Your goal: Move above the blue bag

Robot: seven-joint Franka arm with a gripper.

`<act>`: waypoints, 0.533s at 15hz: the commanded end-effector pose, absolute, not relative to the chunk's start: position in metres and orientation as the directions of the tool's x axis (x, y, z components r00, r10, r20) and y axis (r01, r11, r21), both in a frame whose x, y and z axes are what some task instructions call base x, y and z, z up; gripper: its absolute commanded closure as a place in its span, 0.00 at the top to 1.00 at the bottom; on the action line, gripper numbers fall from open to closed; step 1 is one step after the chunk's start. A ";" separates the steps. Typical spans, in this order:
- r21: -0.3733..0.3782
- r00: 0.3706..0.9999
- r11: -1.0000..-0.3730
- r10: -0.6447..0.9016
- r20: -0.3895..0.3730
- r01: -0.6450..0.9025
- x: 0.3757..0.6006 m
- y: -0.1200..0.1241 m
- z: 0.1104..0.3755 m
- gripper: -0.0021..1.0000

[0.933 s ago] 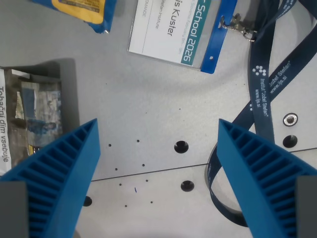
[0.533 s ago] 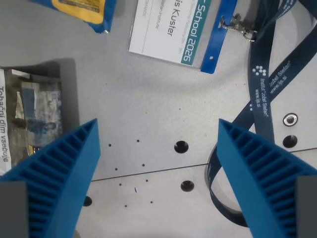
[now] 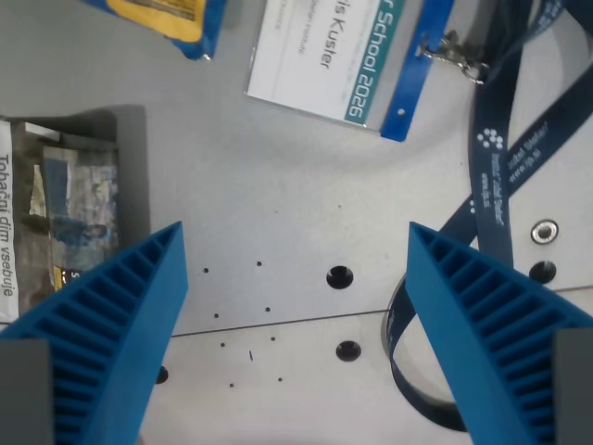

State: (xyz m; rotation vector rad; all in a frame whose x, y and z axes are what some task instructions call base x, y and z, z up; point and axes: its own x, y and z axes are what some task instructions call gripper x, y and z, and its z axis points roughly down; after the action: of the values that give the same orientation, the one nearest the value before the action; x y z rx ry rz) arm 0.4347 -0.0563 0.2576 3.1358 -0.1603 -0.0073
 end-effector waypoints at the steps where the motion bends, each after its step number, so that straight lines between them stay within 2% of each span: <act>1: 0.000 0.998 -0.998 0.058 0.008 0.058 0.443 -0.053 0.253 1.00; 8: -0.014 0.959 -0.959 0.284 0.005 0.284 0.460 -0.036 0.241 1.00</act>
State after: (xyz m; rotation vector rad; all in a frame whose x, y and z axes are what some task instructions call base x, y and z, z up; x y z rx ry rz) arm 0.4515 -0.0372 0.2404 3.1294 0.0907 0.0129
